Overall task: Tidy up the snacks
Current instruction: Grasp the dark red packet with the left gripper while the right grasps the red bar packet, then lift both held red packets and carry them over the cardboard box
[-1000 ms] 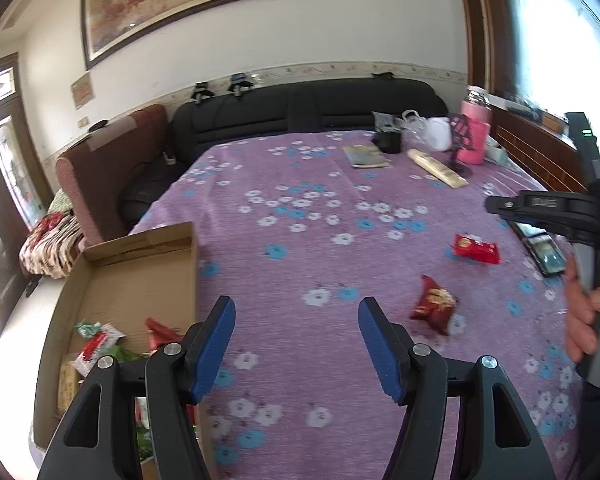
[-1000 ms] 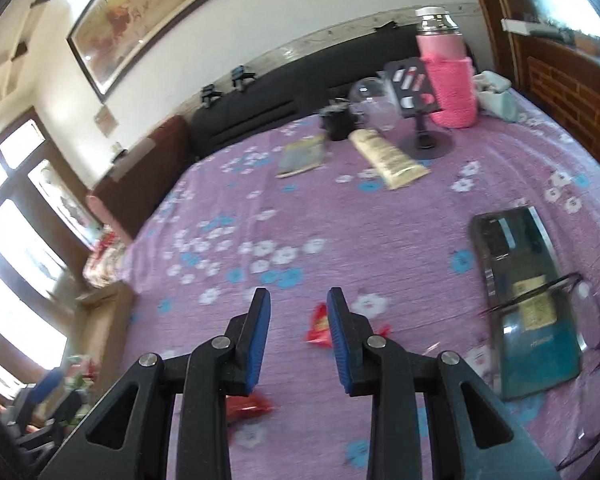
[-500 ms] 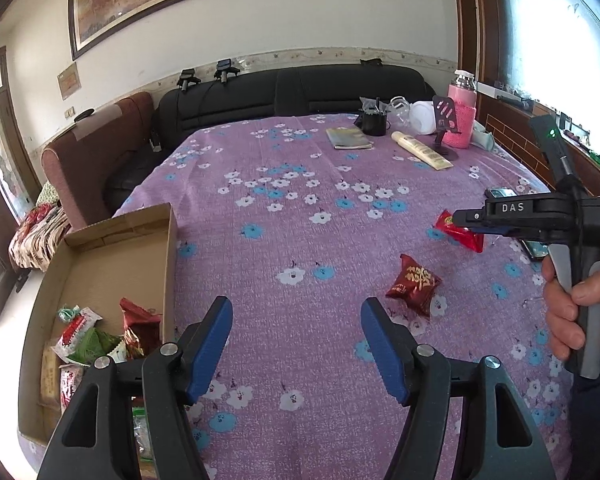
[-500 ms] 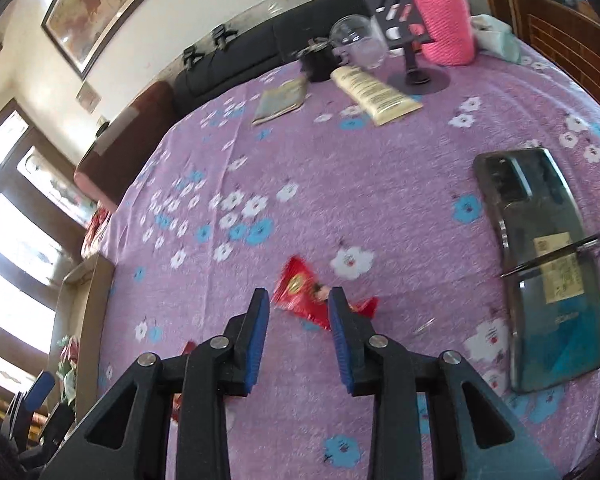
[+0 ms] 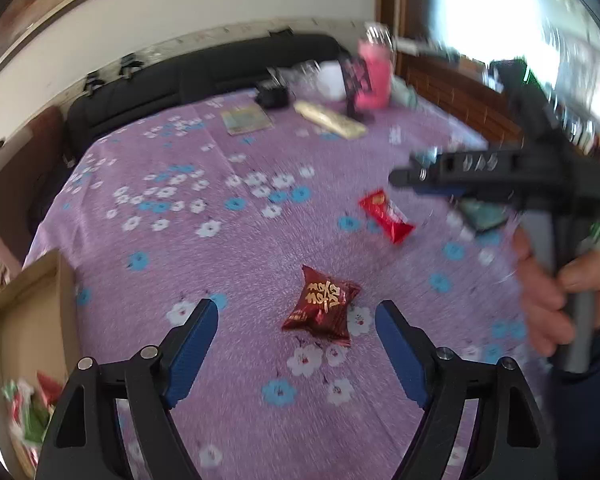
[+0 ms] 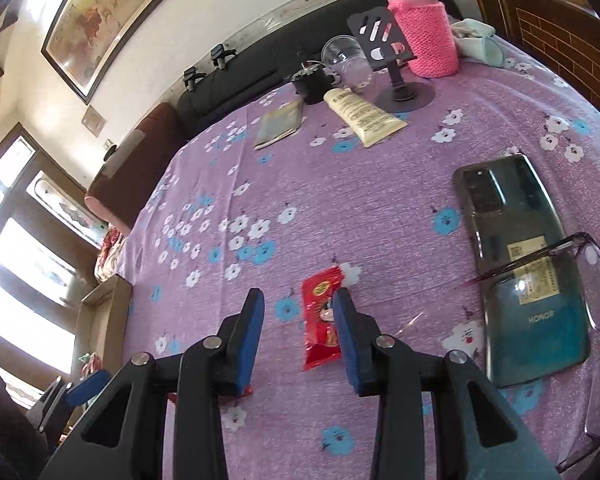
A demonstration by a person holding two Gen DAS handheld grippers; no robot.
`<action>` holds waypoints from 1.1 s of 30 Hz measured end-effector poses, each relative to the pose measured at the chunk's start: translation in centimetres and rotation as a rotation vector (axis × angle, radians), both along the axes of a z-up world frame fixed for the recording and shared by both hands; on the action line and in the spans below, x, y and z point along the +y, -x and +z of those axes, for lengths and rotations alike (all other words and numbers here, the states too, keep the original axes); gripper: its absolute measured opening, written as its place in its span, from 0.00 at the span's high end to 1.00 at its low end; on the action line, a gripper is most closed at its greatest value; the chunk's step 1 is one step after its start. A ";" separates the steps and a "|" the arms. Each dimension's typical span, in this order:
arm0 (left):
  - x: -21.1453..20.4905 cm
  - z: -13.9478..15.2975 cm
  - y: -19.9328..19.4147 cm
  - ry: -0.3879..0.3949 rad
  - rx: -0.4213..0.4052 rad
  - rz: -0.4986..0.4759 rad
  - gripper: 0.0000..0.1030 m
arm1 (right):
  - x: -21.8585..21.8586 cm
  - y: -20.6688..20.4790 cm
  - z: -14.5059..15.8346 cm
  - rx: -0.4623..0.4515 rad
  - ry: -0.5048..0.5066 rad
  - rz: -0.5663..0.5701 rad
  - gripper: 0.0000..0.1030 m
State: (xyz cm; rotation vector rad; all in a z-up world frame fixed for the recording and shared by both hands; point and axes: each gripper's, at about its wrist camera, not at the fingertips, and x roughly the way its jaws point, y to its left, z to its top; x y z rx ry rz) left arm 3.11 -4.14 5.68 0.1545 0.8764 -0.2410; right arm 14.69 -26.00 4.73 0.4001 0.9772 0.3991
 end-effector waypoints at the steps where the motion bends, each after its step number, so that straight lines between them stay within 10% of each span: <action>1: -0.6 -0.7 -0.7 -0.016 0.030 -0.021 0.18 | 0.1 0.0 0.0 0.001 0.005 0.003 0.67; 9: -2.6 -3.1 -2.5 -0.065 0.035 -0.023 0.21 | 1.1 -0.2 -0.7 0.003 0.081 0.017 0.67; 13: -1.5 -4.2 -3.5 -0.025 0.075 0.014 0.57 | 1.8 -0.3 -1.3 0.017 0.113 0.034 0.67; 24: 2.1 -4.1 -4.0 0.085 0.020 0.128 0.62 | 5.6 0.5 -2.8 -0.034 0.387 0.069 0.83; 33: 4.1 -2.4 -3.5 0.087 -0.081 0.211 0.67 | 6.8 2.7 -0.4 -0.159 0.280 0.121 0.83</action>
